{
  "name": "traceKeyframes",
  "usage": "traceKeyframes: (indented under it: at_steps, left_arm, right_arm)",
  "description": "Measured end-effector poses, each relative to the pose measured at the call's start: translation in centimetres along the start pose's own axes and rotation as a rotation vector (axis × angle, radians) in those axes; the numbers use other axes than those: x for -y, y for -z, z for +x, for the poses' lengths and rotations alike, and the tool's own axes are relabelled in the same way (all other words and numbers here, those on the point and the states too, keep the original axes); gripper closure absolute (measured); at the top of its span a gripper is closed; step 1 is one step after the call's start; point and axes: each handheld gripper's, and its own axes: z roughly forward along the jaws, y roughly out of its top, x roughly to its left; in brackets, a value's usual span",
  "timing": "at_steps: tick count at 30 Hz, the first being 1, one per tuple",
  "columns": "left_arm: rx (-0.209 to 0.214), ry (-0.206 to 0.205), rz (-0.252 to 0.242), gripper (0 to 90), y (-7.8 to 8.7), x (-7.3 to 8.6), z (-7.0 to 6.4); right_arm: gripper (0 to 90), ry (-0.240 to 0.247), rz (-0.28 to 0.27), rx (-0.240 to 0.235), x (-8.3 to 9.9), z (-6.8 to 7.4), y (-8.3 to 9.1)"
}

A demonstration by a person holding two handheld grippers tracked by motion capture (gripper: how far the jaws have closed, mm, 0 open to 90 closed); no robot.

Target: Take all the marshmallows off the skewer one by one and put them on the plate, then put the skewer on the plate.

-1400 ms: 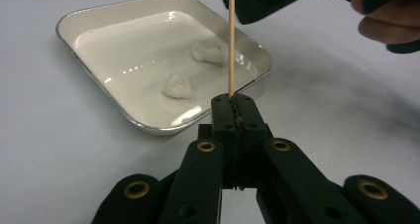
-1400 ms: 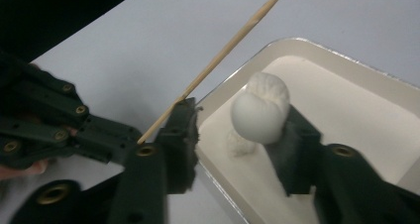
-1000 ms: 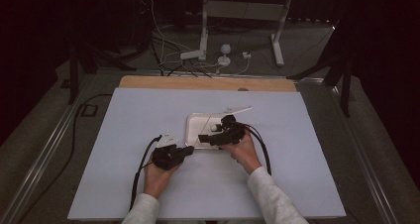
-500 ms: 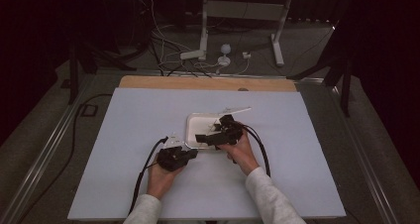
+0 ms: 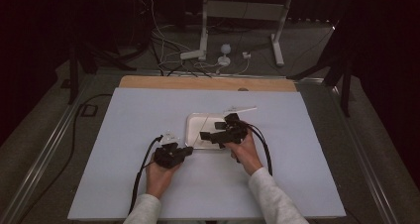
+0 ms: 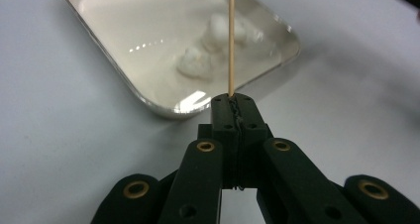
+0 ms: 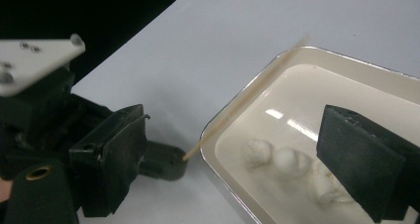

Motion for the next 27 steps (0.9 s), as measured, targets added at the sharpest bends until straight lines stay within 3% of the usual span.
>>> traceKeyframes:
  at_steps: [6, 13, 27]
  left_arm:
    - [-0.019, 0.038, -0.042, 90.0, 0.1, -1.0, 0.3]
    - [-0.055, 0.072, -0.058, 90.0, -0.9, -2.0, 0.5]
    - [-0.116, 0.143, -0.021, 89.9, -3.5, -2.9, 1.2]
  right_arm:
    - [11.3, 0.008, -0.022, 0.016, 0.2, 0.2, 1.0]
    - [11.4, 0.012, -0.028, 0.032, 1.1, -0.3, 1.8]
    - [12.1, 0.015, -0.037, 0.047, 1.6, -0.6, 3.1]
